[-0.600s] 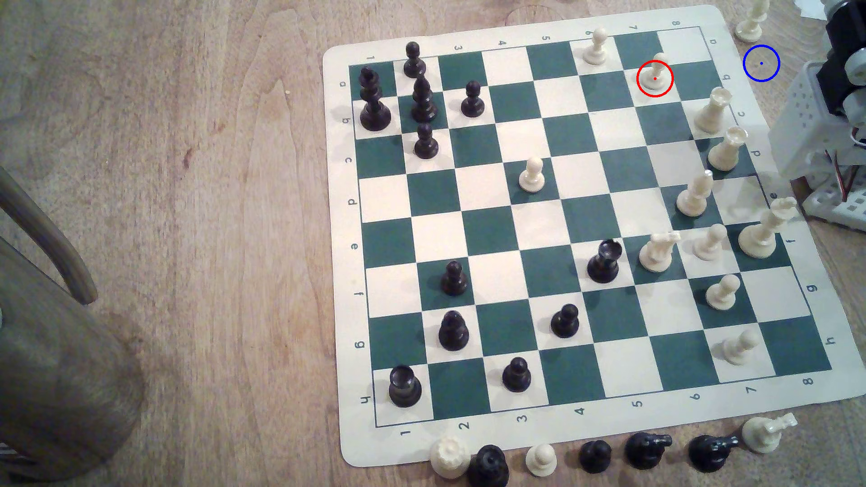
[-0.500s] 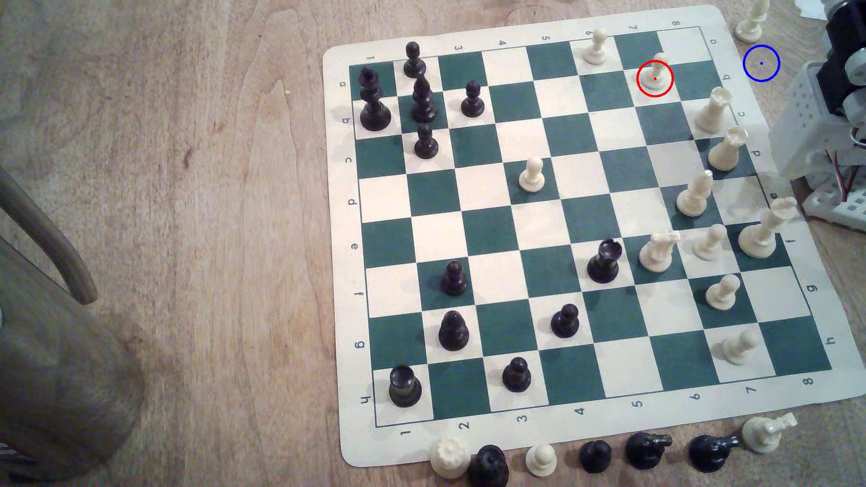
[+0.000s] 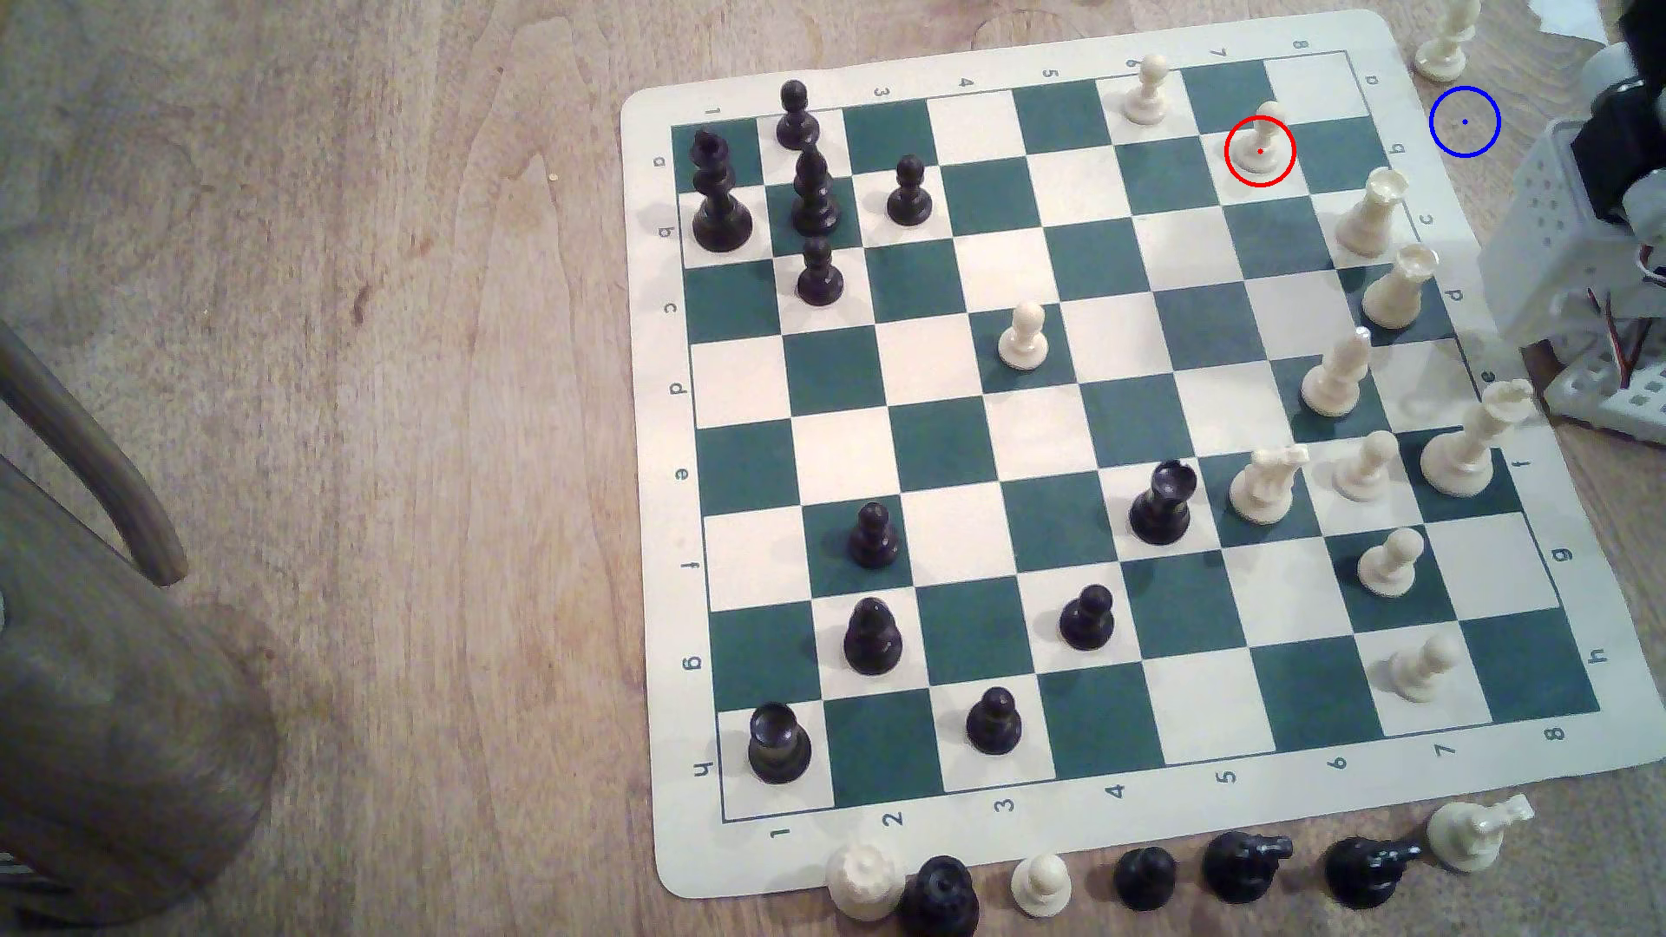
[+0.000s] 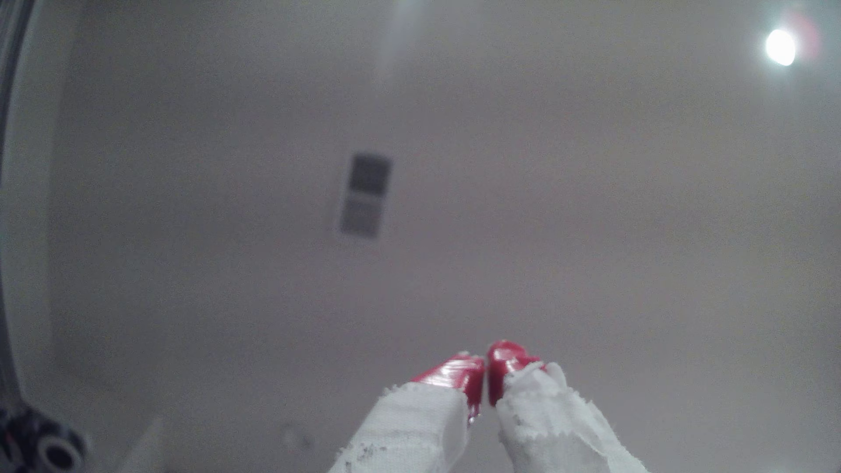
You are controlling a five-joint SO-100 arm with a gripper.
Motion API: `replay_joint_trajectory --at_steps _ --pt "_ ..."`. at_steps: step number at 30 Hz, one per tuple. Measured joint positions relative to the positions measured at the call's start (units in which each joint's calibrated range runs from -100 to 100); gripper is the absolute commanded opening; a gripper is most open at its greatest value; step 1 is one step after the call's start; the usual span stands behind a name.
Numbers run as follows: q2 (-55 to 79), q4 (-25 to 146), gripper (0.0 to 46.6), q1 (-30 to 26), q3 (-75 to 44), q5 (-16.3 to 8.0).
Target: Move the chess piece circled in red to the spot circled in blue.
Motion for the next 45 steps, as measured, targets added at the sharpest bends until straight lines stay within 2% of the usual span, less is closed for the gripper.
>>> replay_joint_trajectory --at_steps 3,8,17,24,26,30,32,33,34,37,39,45 --pt "0.00 7.33 0.2 1.62 -3.16 0.00" --pt "-0.08 31.63 0.2 4.87 -11.12 0.00" --pt "-0.17 61.91 0.2 10.62 -20.70 0.15" --pt "1.26 81.75 1.3 13.13 -24.67 -1.12" --pt "5.11 92.27 2.6 13.20 -29.46 -2.54" --pt "11.73 108.05 2.9 13.57 -34.98 -3.13" --pt "14.08 111.79 3.4 13.64 -35.88 -3.37" --pt "15.75 113.78 4.9 14.16 -36.69 -3.61" --pt "17.60 116.02 9.8 14.82 -37.42 -3.86" --pt "23.96 121.51 13.5 16.81 -38.14 -5.32" --pt "27.82 123.59 14.3 18.36 -38.14 -6.54" --pt "36.70 126.77 13.0 20.80 -40.04 -7.52"
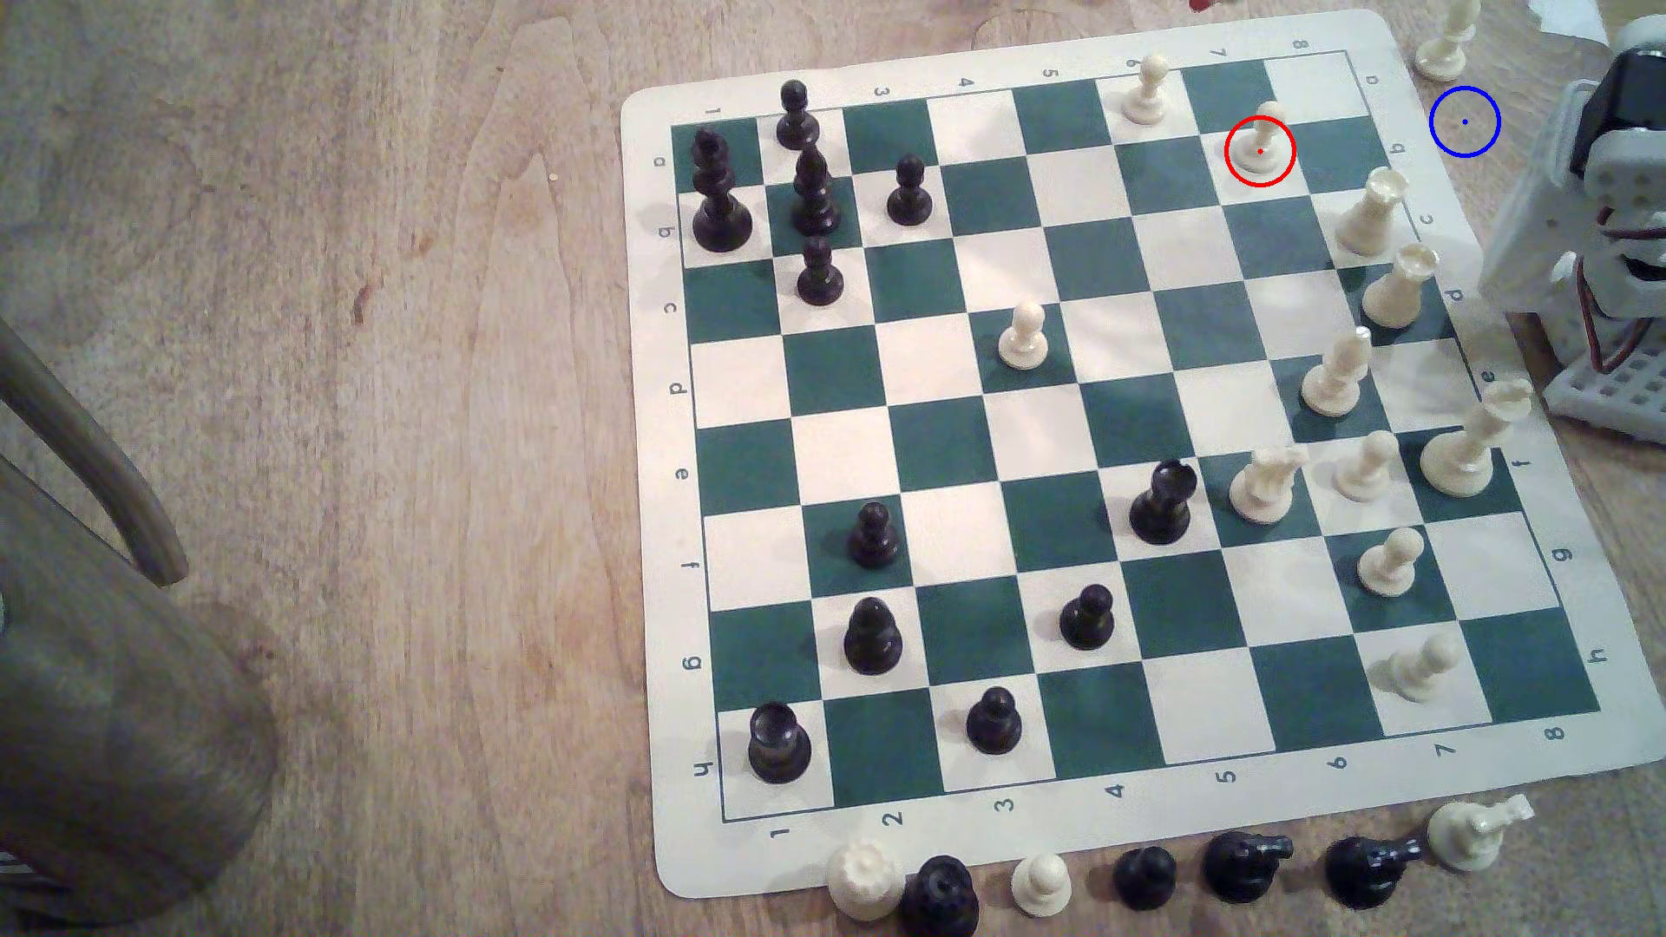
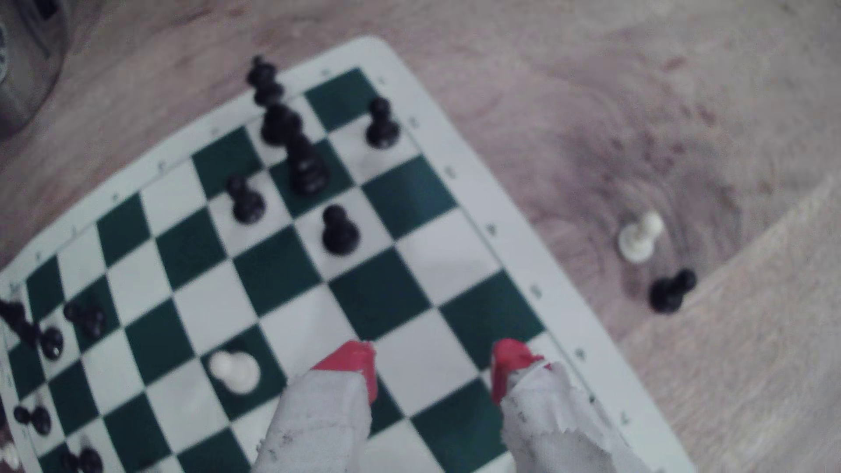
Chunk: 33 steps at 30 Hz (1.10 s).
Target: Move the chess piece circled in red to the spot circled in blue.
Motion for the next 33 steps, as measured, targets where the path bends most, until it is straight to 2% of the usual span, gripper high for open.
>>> replay_joint_trajectory --at_steps 6,13,20,25,33 --pt "8.46 3.35 11.5 3.32 -3.89 -0.29" --pt "13.49 4.14 15.4 10.03 -3.89 1.03" --pt "14.33 6.93 15.9 11.65 -0.72 2.30" --pt "16.42 6.61 15.8 12.68 3.89 2.20" --pt "22.54 1.43 15.7 12.68 5.06 2.20"
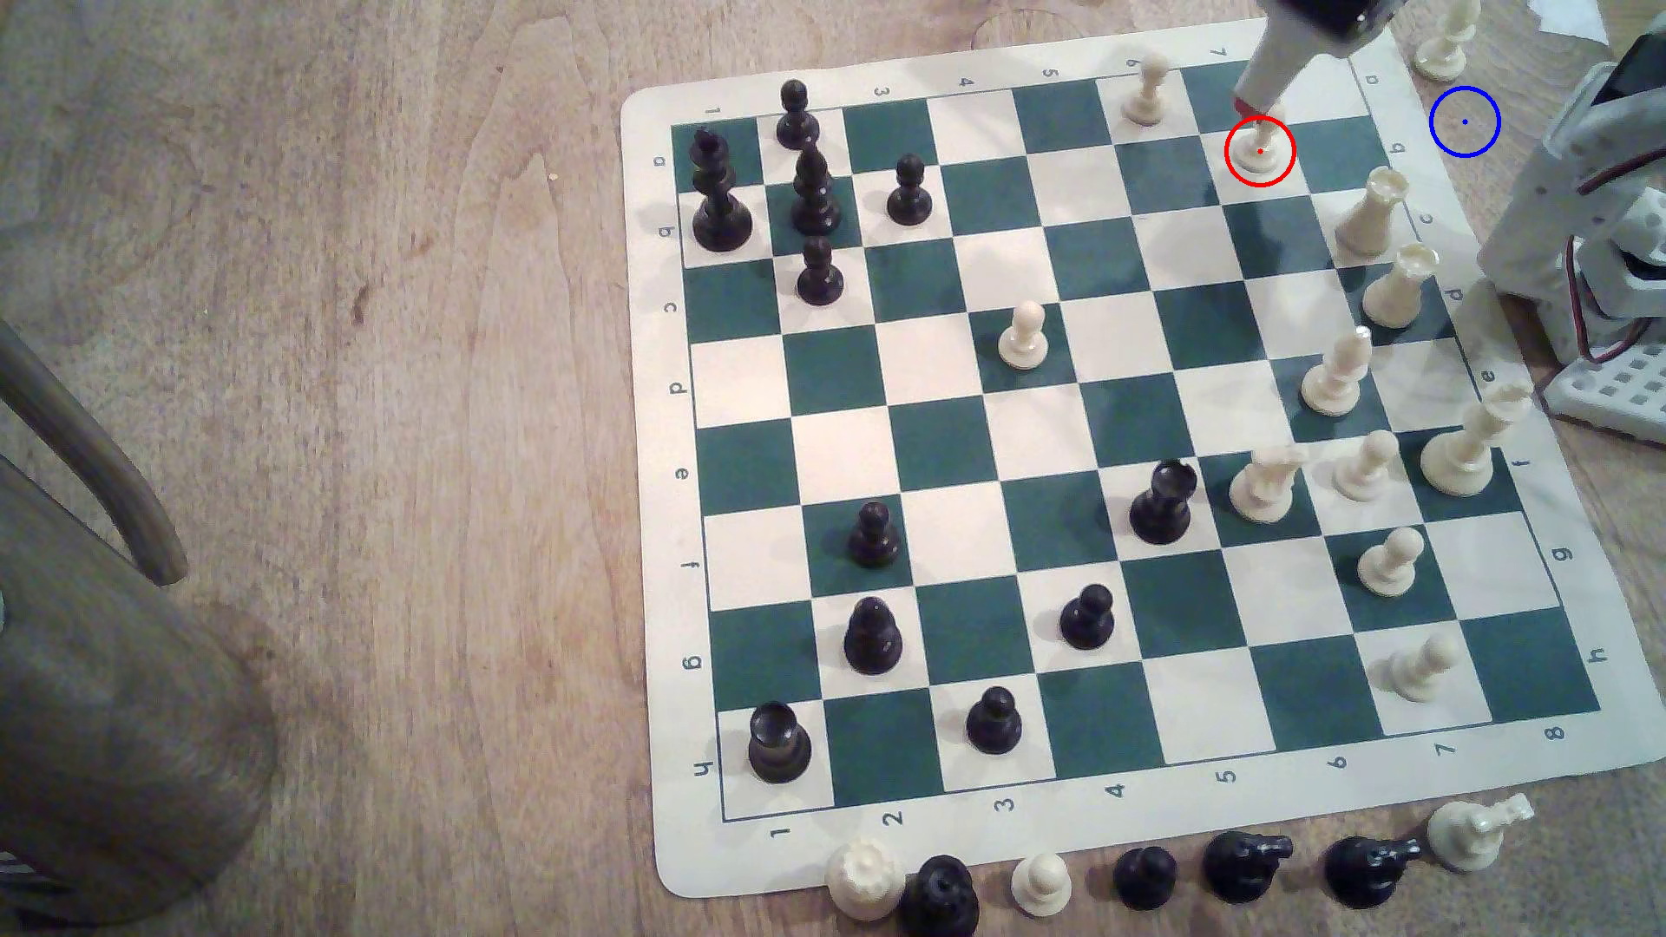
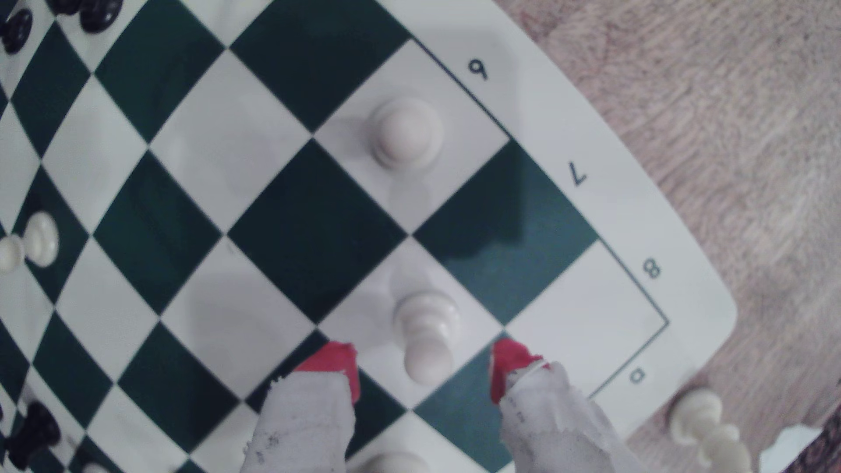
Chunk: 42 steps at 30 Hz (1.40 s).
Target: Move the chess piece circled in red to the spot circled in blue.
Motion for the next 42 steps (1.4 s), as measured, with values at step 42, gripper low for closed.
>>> replay_joint_trajectory --at_steps 42 --pt "8.88 -6.53 8.3 -0.74 2.98 -0.98"
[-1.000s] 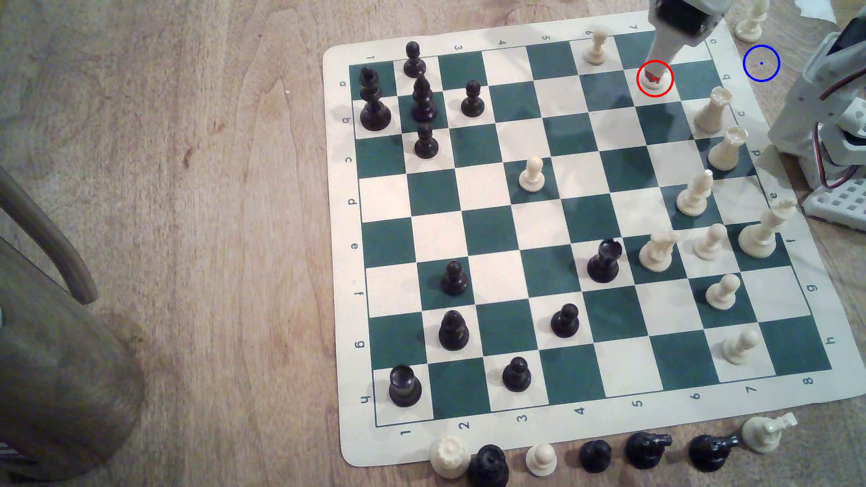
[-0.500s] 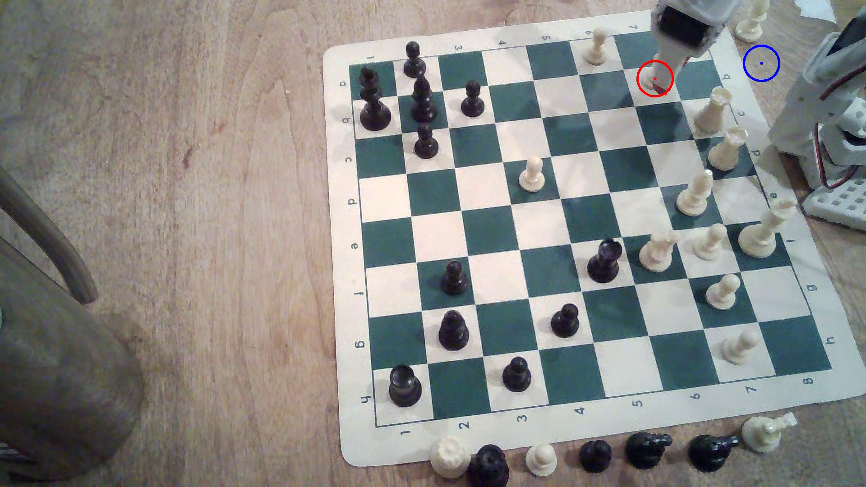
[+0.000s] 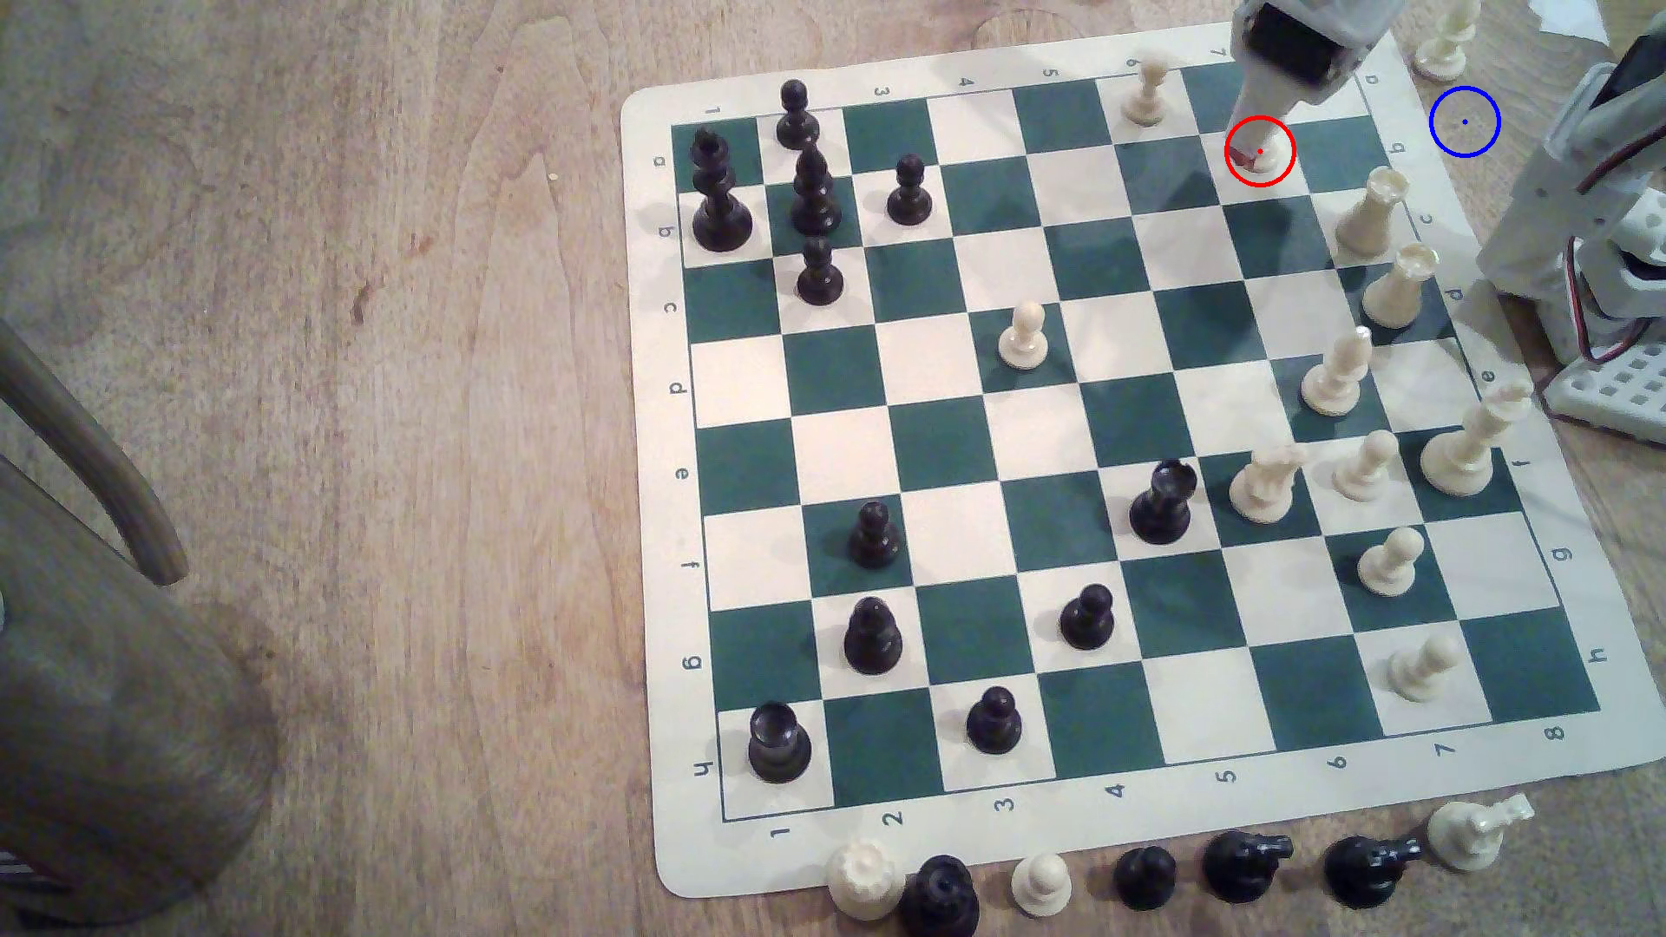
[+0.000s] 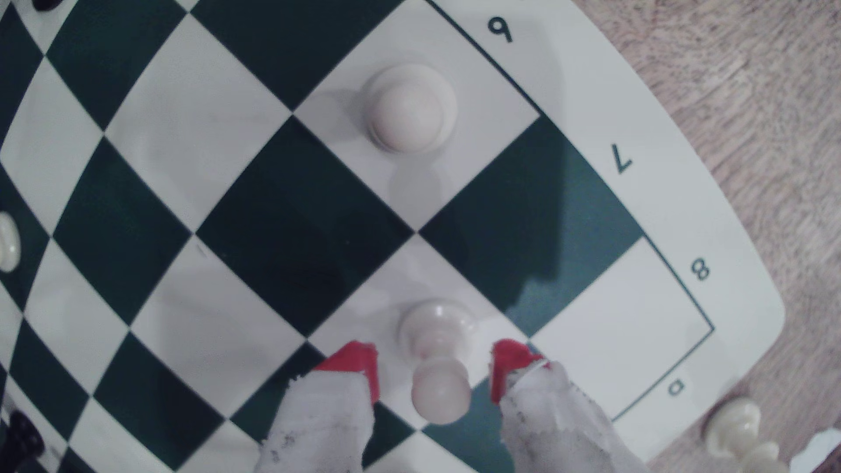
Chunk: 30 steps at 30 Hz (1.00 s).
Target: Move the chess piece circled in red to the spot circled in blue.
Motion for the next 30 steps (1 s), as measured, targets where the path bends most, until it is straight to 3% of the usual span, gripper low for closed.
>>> replay_joint_trajectory --at_steps 5,15,24,30 --pt "0.00 -0.48 0.2 0.00 0.00 -0.15" --pt "0.00 0.40 0.2 -0.07 0.00 -0.15" --pt "-8.38 9.24 0.2 -0.66 -0.90 -0.83" --pt "-11.31 10.68 0.2 5.97 -0.90 0.98"
